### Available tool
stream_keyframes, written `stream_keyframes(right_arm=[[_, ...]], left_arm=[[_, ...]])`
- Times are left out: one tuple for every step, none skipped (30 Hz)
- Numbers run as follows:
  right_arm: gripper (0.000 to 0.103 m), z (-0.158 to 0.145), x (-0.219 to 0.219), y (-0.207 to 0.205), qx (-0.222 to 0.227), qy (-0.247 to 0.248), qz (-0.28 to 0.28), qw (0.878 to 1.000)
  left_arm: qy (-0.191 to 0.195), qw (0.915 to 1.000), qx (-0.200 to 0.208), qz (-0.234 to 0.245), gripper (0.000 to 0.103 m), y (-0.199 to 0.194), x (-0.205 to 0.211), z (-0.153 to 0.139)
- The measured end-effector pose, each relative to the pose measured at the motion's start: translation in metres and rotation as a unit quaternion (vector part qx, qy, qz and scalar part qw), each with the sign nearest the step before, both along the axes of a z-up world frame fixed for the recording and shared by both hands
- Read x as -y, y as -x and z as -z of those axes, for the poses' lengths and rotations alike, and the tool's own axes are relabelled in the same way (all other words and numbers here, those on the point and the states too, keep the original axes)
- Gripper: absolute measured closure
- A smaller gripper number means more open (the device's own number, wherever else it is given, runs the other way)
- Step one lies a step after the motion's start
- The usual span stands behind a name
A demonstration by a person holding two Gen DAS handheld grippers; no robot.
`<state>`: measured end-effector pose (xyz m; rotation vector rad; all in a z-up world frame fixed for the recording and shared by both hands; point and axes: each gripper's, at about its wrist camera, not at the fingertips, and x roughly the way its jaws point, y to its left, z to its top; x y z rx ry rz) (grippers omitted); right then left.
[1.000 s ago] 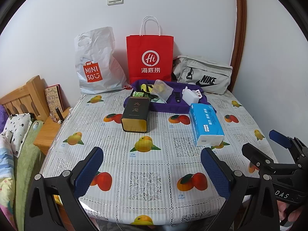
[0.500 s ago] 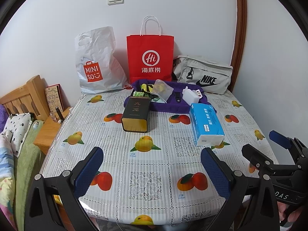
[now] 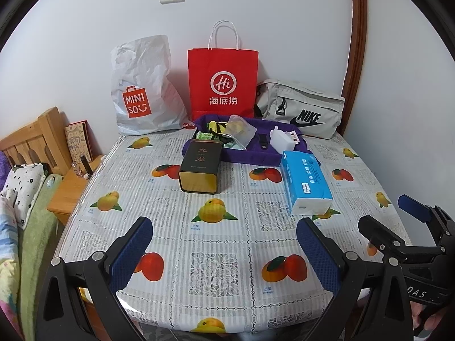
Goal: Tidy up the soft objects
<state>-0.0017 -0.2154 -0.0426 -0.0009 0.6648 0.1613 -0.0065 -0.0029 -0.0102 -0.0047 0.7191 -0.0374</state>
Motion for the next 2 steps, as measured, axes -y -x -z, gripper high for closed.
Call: stream_keyframes(right_arm=[[0.004, 0.0015, 0.0001, -0.0017, -0.002, -0.001, -0.001, 1.000], [0.004, 0.0030, -0.0001, -0.0039, -0.004, 0.000, -0.001, 1.000]], left_arm=[[0.001, 1.0000, 0.001, 0.000, 0.001, -0.0019, 0.0005, 0.0011], [0.001, 1.0000, 0.002, 0.000, 0.001, -0.0039, 0.0009, 0.0023]])
